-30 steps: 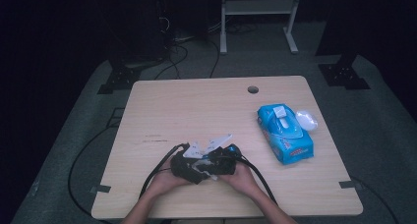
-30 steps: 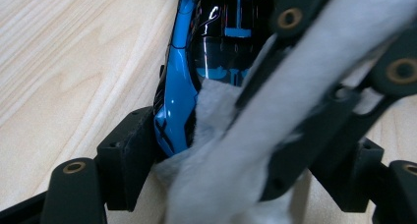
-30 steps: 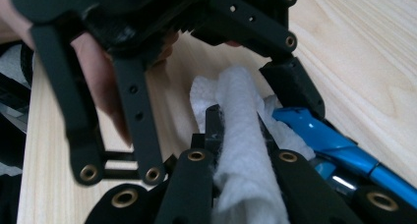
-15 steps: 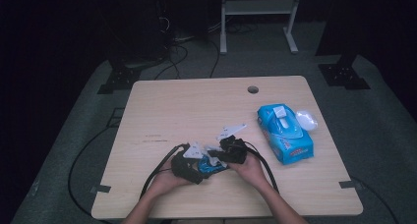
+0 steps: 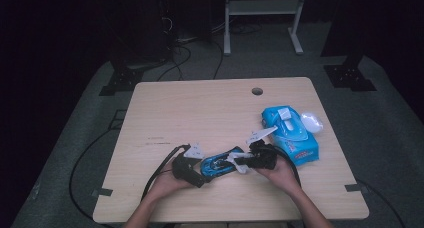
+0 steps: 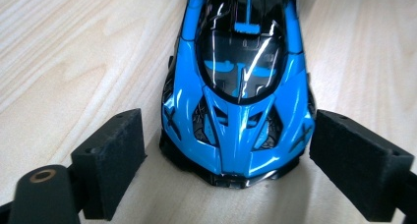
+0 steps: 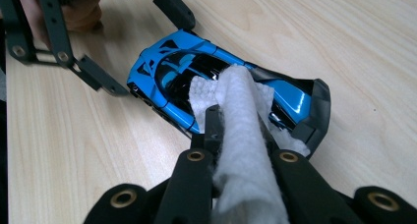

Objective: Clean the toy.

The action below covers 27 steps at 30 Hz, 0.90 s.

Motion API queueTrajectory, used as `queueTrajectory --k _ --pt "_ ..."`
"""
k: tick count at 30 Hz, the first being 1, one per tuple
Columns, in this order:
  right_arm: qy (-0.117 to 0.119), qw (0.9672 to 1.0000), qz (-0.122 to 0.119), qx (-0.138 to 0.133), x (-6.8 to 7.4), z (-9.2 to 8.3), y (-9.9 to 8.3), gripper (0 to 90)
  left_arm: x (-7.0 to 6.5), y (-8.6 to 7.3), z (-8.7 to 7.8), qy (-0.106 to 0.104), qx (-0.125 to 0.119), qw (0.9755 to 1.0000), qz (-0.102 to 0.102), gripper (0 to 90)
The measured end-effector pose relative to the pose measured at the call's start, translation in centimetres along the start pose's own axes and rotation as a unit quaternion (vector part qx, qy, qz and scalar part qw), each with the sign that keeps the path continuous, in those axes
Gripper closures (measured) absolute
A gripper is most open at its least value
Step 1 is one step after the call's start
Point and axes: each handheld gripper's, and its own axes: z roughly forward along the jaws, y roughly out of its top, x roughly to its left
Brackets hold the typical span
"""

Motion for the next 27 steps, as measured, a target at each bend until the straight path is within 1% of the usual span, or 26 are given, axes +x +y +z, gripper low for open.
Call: queueTrajectory --k 1,2,3,4,5,6,7,8,9,11,13,15,17,18,21,22,23,24,25,26,27 --pt "0.000 1.0000 0.000 0.000 0.0 0.0 0.0 83.4 0.0 0.0 0.0 0.000 0.000 1.0000 0.000 12.2" --pt "0.000 1.0000 0.000 0.000 0.0 -0.1 0.0 83.5 0.3 0.0 -0.3 -0.014 -0.016 0.9997 -0.016 12.2" --pt "0.000 1.0000 0.000 0.000 0.0 -0.1 0.0 83.5 0.3 0.0 -0.3 -0.014 -0.016 0.9997 -0.016 12.3" --pt "0.000 1.0000 -0.005 0.007 0.1 -0.1 0.0 83.5 0.7 0.0 -0.5 -0.024 -0.024 0.9988 -0.037 12.7" --pt "-0.001 0.9999 -0.011 0.007 0.1 0.0 0.0 83.6 0.7 0.0 -0.5 -0.024 -0.024 0.9988 -0.037 12.9" --pt "-0.002 0.9999 -0.014 0.007 0.2 0.0 0.0 83.6 1.2 0.0 -0.7 -0.028 -0.026 0.9978 -0.054 12.9" --pt "-0.002 0.9999 -0.014 0.007 0.2 0.0 0.0 83.6 1.2 0.0 -0.7 -0.028 -0.026 0.9978 -0.054 13.2" --pt "-0.001 0.9999 -0.014 0.007 0.2 0.0 -0.1 83.7 1.6 -0.1 -0.6 -0.036 -0.034 0.9960 -0.075 13.5" --pt "0.000 0.9999 -0.013 0.007 0.2 0.1 -0.1 83.8 1.8 -0.1 -0.6 -0.037 -0.034 0.9954 -0.081 13.6" --pt "-0.001 0.9998 -0.019 0.006 0.2 0.1 -0.2 83.9 1.9 -0.1 -0.5 -0.040 -0.031 0.9945 -0.092 14.4" --pt "-0.005 0.9995 -0.029 0.006 0.4 0.1 -0.3 83.9 1.9 -0.1 -0.3 -0.046 -0.031 0.9939 -0.095 18.4" --pt "-0.013 0.9991 -0.040 0.006 0.7 0.0 -0.3 84.1 2.0 -0.1 -0.1 -0.052 -0.027 0.9926 -0.106 18.2" --pt "-0.015 0.9990 -0.043 0.006 0.7 0.0 -0.4 84.2 2.0 -0.1 -0.1 -0.054 -0.027 0.9923 -0.108 18.3" --pt "-0.012 0.9991 -0.042 0.003 0.7 0.0 -0.5 84.4 2.1 -0.2 -0.1 -0.060 -0.027 0.9910 -0.116 18.4" --pt "-0.012 0.9986 -0.052 0.000 0.8 -0.1 -0.7 84.7 2.0 -0.2 -0.1 -0.061 -0.029 0.9909 -0.116 18.9" --pt "-0.007 0.9984 -0.055 0.005 0.8 -0.1 -0.8 84.9 2.0 -0.2 -0.1 -0.062 -0.033 0.9907 -0.117 20.8" --pt "0.007 0.9981 -0.058 0.019 0.9 0.1 -0.9 85.1 1.9 -0.3 -0.1 -0.061 -0.034 0.9907 -0.117 22.6" --pt "0.011 0.9973 -0.063 0.037 1.1 0.5 -1.2 85.1 1.9 -0.3 -0.1 -0.059 -0.036 0.9907 -0.118 22.9" --pt "0.007 0.9962 -0.070 0.052 1.3 0.9 -1.6 85.0 1.8 -0.4 -0.2 -0.060 -0.041 0.9907 -0.115 23.7" --pt "-0.007 0.9949 -0.074 0.068 1.6 1.3 -2.1 85.0 1.8 -0.4 -0.2 -0.060 -0.041 0.9907 -0.115 25.8" --pt "-0.007 0.9949 -0.074 0.068 1.6 1.3 -2.1 85.0 1.8 -0.3 -0.2 -0.059 -0.040 0.9915 -0.109 25.8"
